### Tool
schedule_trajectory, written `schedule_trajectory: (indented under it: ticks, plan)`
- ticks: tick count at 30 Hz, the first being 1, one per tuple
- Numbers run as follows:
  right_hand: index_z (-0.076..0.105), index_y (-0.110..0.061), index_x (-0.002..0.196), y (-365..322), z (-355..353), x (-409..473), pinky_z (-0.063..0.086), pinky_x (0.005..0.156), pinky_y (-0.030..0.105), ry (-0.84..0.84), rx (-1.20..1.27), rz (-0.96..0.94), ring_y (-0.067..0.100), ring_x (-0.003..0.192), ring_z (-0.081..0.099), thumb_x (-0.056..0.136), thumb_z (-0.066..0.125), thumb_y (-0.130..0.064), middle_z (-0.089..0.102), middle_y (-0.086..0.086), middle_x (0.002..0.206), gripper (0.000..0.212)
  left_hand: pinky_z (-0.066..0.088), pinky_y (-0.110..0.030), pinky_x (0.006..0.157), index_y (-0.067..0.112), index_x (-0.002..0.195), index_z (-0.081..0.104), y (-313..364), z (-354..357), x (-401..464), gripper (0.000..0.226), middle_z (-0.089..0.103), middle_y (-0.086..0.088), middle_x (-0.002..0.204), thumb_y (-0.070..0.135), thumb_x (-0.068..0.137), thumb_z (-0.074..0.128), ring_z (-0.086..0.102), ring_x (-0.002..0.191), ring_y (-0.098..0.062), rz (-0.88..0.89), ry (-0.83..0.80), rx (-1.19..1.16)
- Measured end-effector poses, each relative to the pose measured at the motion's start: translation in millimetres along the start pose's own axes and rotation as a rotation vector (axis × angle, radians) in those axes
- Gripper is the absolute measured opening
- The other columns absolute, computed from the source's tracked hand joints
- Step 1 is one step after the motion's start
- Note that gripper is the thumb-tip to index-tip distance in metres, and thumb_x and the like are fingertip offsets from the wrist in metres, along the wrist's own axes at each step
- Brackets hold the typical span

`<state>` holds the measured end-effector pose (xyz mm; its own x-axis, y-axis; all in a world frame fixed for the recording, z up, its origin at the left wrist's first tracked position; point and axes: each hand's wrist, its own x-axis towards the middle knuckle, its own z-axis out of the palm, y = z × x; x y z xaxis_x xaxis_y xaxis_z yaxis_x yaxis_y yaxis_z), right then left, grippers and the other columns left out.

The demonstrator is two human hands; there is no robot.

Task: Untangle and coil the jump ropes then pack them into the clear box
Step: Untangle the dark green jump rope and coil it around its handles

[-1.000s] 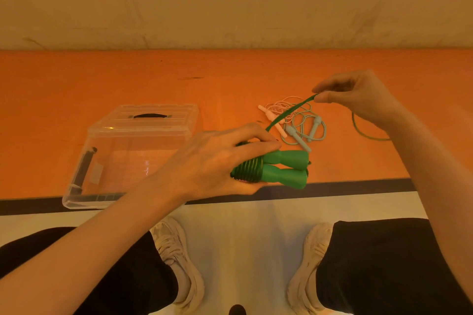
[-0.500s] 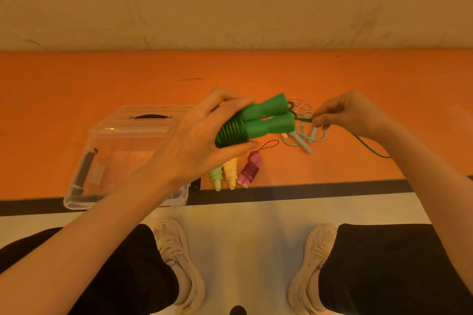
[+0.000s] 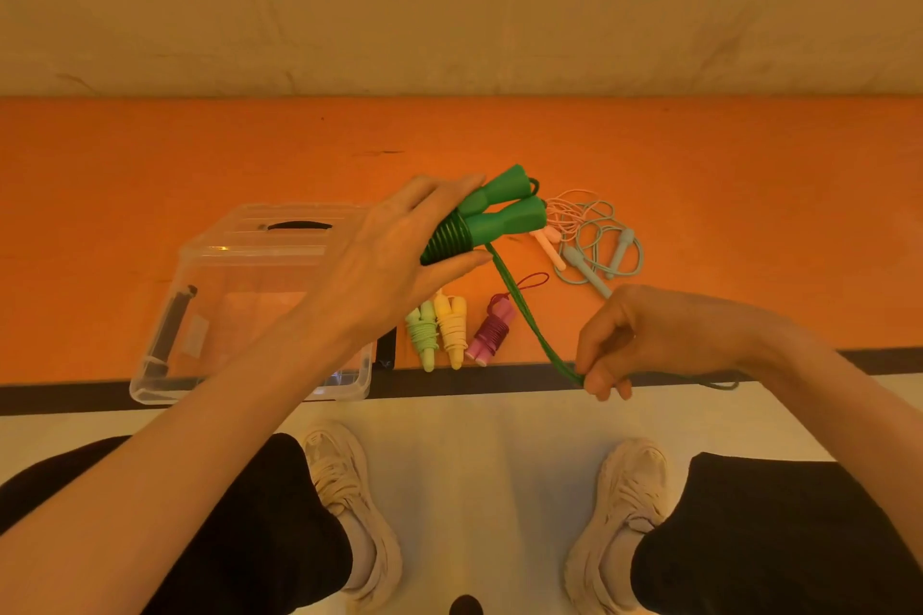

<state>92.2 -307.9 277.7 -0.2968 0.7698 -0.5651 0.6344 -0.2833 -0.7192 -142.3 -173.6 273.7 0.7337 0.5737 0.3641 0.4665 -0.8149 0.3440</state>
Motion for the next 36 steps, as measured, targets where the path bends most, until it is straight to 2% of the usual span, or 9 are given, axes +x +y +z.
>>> schedule_trajectory:
  ticks: [4,9,13,18,21,25,29,33,36]
  plan:
    - [0.073,-0.008,0.084,-21.5,20.0,-1.5,0.051,0.068,0.025,-0.112,0.053,-0.076,0.013,0.065,0.061,0.084,0.072,-0.011,0.071,0.005,0.075,0.003,0.039,-0.028,0.061,0.031,0.146,0.036,3.3,5.7,-2.6,0.068,0.051,0.004,0.117,0.059,0.086,0.049,0.054,0.09,-0.016,-0.027,-0.069,0.006]
    - [0.071,-0.007,0.086,-37.9,43.0,9.3,0.052,0.073,0.036,-0.196,0.042,-0.165,0.016,0.067,0.061,0.086,0.07,-0.01,0.07,0.009,0.079,0.003,0.046,-0.036,0.066,0.043,0.147,0.026,5.1,12.1,-6.6,0.067,0.048,0.008,0.114,0.065,0.086,0.043,0.053,0.088,-0.021,-0.055,-0.13,-0.006]
    - [0.071,-0.001,0.09,-44.7,38.6,3.7,0.053,0.078,0.043,-0.219,0.117,-0.216,0.016,0.066,0.061,0.086,0.068,-0.006,0.07,0.013,0.08,0.006,0.045,-0.035,0.06,0.041,0.147,0.024,3.0,15.0,-8.7,0.067,0.047,0.005,0.114,0.066,0.086,0.038,0.052,0.087,-0.023,-0.007,-0.16,0.085]
    - [0.074,-0.009,0.09,-42.0,6.2,-21.8,0.051,0.066,0.025,-0.172,0.335,-0.313,0.013,0.061,0.061,0.083,0.068,-0.008,0.071,0.004,0.076,0.009,0.051,-0.041,0.058,0.04,0.146,0.023,3.6,13.3,-6.3,0.065,0.046,0.005,0.114,0.068,0.088,0.03,0.053,0.085,-0.021,0.007,-0.144,0.066]
    - [0.076,-0.016,0.089,-33.8,-9.6,-33.8,0.05,0.062,0.021,-0.142,0.447,-0.363,0.016,0.06,0.06,0.081,0.071,-0.021,0.069,0.008,0.075,0.01,0.051,-0.038,0.056,0.039,0.147,0.023,5.5,11.3,-4.3,0.064,0.044,0.006,0.115,0.067,0.09,0.027,0.053,0.082,-0.018,0.026,-0.135,0.068]
    - [0.077,-0.016,0.09,-26.5,-15.3,-34.6,0.05,0.059,0.021,-0.126,0.492,-0.395,0.015,0.059,0.061,0.078,0.075,-0.031,0.069,0.007,0.074,0.019,0.046,-0.032,0.049,0.032,0.146,0.031,8.7,8.5,-2.2,0.066,0.045,0.004,0.114,0.064,0.089,0.03,0.048,0.073,-0.012,0.074,-0.134,0.092]
    - [0.077,-0.014,0.091,-32.0,-7.4,-26.6,0.051,0.059,0.02,-0.183,0.558,-0.43,0.013,0.061,0.061,0.08,0.072,-0.025,0.069,0.007,0.074,0.017,0.037,-0.026,0.042,0.026,0.142,0.041,11.3,9.0,-2.1,0.069,0.053,-0.001,0.112,0.061,0.083,0.038,0.038,0.07,-0.007,0.152,-0.111,0.18]
    - [0.076,-0.014,0.092,-37.1,-4.2,-22.3,0.05,0.061,0.02,-0.172,0.533,-0.436,0.012,0.06,0.06,0.081,0.07,-0.021,0.068,0.007,0.075,0.014,0.028,-0.021,0.042,0.027,0.14,0.045,13.8,11.8,-2.9,0.073,0.055,-0.001,0.111,0.065,0.078,0.042,0.043,0.07,-0.009,0.149,-0.094,0.207]
    - [0.075,-0.011,0.093,-43.0,1.3,-18.8,0.049,0.061,0.019,-0.176,0.519,-0.438,0.012,0.059,0.06,0.083,0.065,-0.013,0.068,0.006,0.074,0.014,0.041,-0.028,0.044,0.026,0.139,0.046,15.1,14.1,-3.1,0.067,0.055,-0.001,0.111,0.062,0.083,0.047,0.058,0.077,-0.019,0.118,-0.07,0.179]
